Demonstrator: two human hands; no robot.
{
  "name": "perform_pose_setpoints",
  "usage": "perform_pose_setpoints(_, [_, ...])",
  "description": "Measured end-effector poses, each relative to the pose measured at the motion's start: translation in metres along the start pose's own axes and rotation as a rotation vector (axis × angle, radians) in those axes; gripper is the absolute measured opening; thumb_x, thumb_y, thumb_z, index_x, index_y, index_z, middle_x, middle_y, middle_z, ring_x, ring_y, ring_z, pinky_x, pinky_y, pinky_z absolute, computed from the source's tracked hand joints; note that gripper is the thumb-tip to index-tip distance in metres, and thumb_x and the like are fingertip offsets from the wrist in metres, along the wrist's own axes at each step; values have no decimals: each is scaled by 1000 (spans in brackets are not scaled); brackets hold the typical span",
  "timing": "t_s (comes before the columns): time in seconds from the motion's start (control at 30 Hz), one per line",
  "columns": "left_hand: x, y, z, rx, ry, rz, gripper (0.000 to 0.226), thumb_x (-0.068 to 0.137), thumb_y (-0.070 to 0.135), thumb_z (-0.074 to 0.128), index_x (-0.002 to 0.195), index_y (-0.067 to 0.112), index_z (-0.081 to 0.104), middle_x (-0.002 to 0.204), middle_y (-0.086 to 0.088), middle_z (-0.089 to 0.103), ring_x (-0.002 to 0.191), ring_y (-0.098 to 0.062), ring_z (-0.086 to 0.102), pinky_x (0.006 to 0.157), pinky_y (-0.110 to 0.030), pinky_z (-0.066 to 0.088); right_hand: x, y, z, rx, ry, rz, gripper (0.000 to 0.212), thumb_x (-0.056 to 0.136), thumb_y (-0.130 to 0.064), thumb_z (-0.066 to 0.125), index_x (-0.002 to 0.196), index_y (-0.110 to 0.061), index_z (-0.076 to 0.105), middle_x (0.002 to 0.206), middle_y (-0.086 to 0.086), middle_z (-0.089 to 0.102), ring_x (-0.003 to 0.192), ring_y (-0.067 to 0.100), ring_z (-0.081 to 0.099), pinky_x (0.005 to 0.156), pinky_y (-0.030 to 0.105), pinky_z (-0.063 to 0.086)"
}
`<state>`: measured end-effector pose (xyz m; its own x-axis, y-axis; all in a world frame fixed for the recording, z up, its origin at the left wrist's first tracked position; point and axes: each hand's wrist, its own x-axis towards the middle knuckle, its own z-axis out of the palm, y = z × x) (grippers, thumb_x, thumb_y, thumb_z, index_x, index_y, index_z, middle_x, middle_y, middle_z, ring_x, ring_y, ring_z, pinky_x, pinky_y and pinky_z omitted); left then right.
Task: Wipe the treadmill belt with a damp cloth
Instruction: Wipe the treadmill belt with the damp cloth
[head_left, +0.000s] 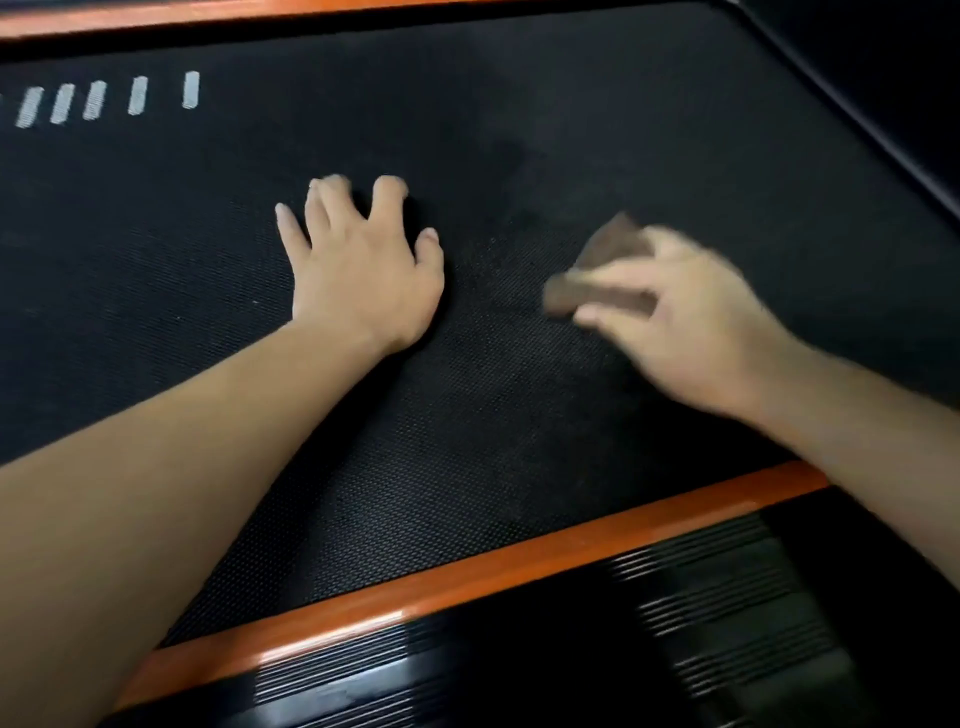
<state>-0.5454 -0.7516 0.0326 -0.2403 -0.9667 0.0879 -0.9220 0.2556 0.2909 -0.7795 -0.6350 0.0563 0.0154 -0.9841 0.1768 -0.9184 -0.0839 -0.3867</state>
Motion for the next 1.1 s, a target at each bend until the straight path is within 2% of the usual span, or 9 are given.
perform_pose_setpoints(0.07, [0,0,2,12,-36,-3,53,104,49,32,153,29,31,167,-18,18,157,-41,4,124,-63,-4,-17,-24,4,69,-133,-172,29,92,-51,60,117,-42,72,101,-3,59,94,12,50,89,37,40])
perform_pose_setpoints(0.13, [1,1,1,37,-74,-3,56,105,51,25,158,32,25,172,-12,8,158,-38,-5,124,-62,-8,-1,-16,1,5,-158,-236,34,91,-56,53,116,-42,72,94,-3,54,89,16,50,84,37,39])
perform_pose_setpoints(0.23, [2,1,-1,56,-99,-10,58,105,53,22,160,34,22,173,-9,5,158,-35,-8,124,-62,-8,71,24,-1,-132,74,5,38,92,-56,53,109,-30,74,97,6,53,95,38,59,83,42,47])
perform_pose_setpoints(0.3, [1,1,-1,57,-112,-12,58,105,53,22,160,35,22,173,-8,5,159,-34,-7,124,-61,-8,99,31,3,-122,123,124,32,94,-53,56,106,-29,73,104,8,55,101,39,59,86,42,46])
perform_pose_setpoints(0.47, [1,2,-3,62,-117,-31,57,105,52,23,160,37,21,173,-6,4,159,-31,-8,125,-60,-7,57,-20,21,3,-72,-260,28,94,-52,57,113,-38,72,100,1,56,95,28,57,90,45,43])
perform_pose_setpoints(0.53, [2,3,-4,64,-124,-42,58,105,53,23,161,38,20,173,-5,4,159,-30,-9,125,-59,-7,71,-10,15,-105,-87,-346,31,95,-55,54,115,-38,72,102,4,59,98,28,57,92,46,42])
perform_pose_setpoints(0.7, [0,5,-4,75,-139,-51,58,106,53,21,162,38,19,173,-5,4,159,-30,-8,125,-58,-8,146,43,6,-213,154,75,34,96,-51,56,111,-27,72,112,15,61,106,41,58,95,48,45])
perform_pose_setpoints(0.93, [1,5,-2,113,-134,-27,59,106,51,19,162,34,16,173,-9,2,158,-34,-9,124,-62,-7,95,15,11,-70,-88,-246,26,94,-49,61,111,-35,73,101,8,61,91,31,58,89,45,46])
perform_pose_setpoints(1.1, [2,8,-3,123,-163,-16,61,105,50,17,164,31,13,173,-12,0,157,-38,-10,122,-66,-6,173,39,11,-293,151,147,33,97,-51,54,113,-27,72,114,16,61,107,41,57,94,46,42])
